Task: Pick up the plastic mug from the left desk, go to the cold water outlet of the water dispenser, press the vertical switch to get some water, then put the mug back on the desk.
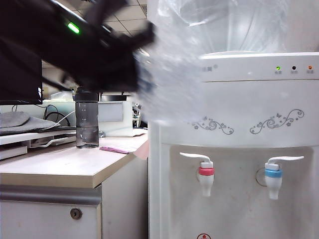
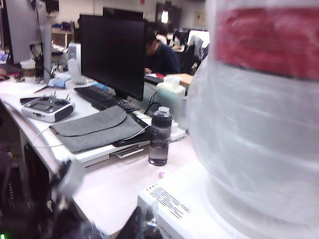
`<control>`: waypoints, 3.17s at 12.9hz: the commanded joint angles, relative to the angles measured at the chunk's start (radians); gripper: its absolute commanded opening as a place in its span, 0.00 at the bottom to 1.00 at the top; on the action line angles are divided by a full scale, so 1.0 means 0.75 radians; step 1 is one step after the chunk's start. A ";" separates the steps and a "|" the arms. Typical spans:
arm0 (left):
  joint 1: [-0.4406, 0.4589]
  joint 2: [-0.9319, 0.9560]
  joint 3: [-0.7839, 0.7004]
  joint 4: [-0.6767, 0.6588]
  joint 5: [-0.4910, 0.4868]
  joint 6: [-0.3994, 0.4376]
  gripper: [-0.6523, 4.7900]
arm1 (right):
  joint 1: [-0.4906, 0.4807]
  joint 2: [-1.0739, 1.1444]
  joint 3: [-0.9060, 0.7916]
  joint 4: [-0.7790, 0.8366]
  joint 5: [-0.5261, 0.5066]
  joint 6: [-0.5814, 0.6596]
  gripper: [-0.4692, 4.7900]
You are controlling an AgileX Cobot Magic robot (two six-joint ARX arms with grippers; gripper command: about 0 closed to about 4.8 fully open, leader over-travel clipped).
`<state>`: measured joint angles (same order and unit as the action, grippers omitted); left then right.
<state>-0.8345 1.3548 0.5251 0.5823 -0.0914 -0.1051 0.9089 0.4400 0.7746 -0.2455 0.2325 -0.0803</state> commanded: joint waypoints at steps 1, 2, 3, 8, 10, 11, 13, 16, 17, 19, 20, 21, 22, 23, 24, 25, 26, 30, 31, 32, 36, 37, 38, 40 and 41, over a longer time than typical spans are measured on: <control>-0.063 0.182 0.002 0.246 -0.012 -0.001 0.11 | 0.001 -0.023 0.004 -0.078 0.007 -0.004 0.09; -0.082 0.254 0.002 0.306 -0.037 -0.008 0.11 | 0.001 -0.026 0.004 -0.096 0.007 -0.004 0.09; -0.098 0.335 0.002 0.378 -0.068 -0.012 0.11 | 0.001 -0.028 0.004 -0.106 0.007 -0.004 0.09; -0.121 0.699 0.006 0.747 -0.107 -0.051 0.11 | 0.001 -0.028 0.003 -0.169 0.007 -0.004 0.09; -0.131 0.796 0.016 0.836 -0.150 -0.051 0.11 | 0.001 -0.028 0.003 -0.179 0.007 -0.004 0.09; -0.133 0.831 0.032 0.842 -0.141 -0.051 0.11 | 0.001 -0.028 0.003 -0.193 0.007 -0.004 0.09; -0.140 0.878 0.085 0.841 -0.137 -0.050 0.11 | 0.001 -0.028 0.003 -0.233 0.007 -0.004 0.09; -0.150 1.062 0.334 0.816 -0.054 -0.045 0.11 | 0.001 -0.028 0.003 -0.237 0.037 -0.004 0.09; -0.151 1.066 0.336 0.811 -0.046 -0.046 0.11 | 0.001 -0.028 0.003 -0.236 0.041 -0.004 0.09; -0.158 1.069 0.335 0.802 -0.012 -0.055 0.11 | 0.001 -0.028 0.003 -0.236 0.052 -0.004 0.09; -0.158 1.069 0.335 0.802 -0.012 -0.055 0.11 | 0.001 -0.028 0.003 -0.236 0.074 -0.004 0.09; -0.158 1.069 0.335 0.802 -0.012 -0.055 0.11 | 0.001 -0.028 0.003 -0.236 0.081 -0.004 0.09; -0.158 1.069 0.335 0.802 -0.012 -0.055 0.11 | 0.001 -0.028 0.003 -0.236 0.081 -0.004 0.09; -0.158 1.069 0.335 0.802 -0.012 -0.055 0.11 | 0.001 -0.028 0.003 -0.236 0.081 -0.004 0.09; -0.158 1.069 0.335 0.802 -0.012 -0.055 0.11 | 0.001 -0.028 0.003 -0.237 0.081 -0.004 0.09; -0.158 1.069 0.336 0.802 -0.012 -0.055 0.11 | 0.002 -0.028 0.003 -0.237 0.081 -0.004 0.09; -0.158 1.069 0.336 0.802 -0.012 -0.055 0.11 | 0.001 -0.028 0.003 -0.237 0.081 -0.004 0.09; -0.157 1.069 0.337 0.798 -0.001 -0.055 0.11 | 0.001 -0.028 0.003 -0.257 0.086 -0.004 0.09; -0.158 1.069 0.339 0.729 -0.019 0.053 0.11 | 0.001 -0.028 0.003 -0.269 0.086 -0.004 0.09; -0.158 1.071 0.339 0.726 -0.038 0.071 0.11 | 0.001 -0.028 0.003 -0.269 0.086 -0.004 0.09; -0.166 1.109 0.344 0.735 -0.044 0.071 0.11 | 0.001 -0.028 0.003 -0.276 0.084 -0.004 0.09; -0.167 1.129 0.345 0.764 -0.059 0.071 0.11 | 0.001 -0.028 0.003 -0.277 0.081 -0.004 0.09; -0.170 1.147 0.345 0.791 -0.058 0.071 0.11 | 0.002 -0.028 0.003 -0.276 0.081 -0.004 0.09; -0.198 1.298 0.462 0.871 -0.135 0.071 0.11 | 0.002 -0.030 0.003 -0.277 0.080 -0.003 0.09; -0.198 1.332 0.508 0.878 -0.158 0.071 0.11 | 0.002 -0.030 0.003 -0.277 0.075 -0.003 0.09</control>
<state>-0.9817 2.3405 0.8814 1.2083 -0.1883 -0.0563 0.9092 0.4202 0.7742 -0.4629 0.2924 -0.0803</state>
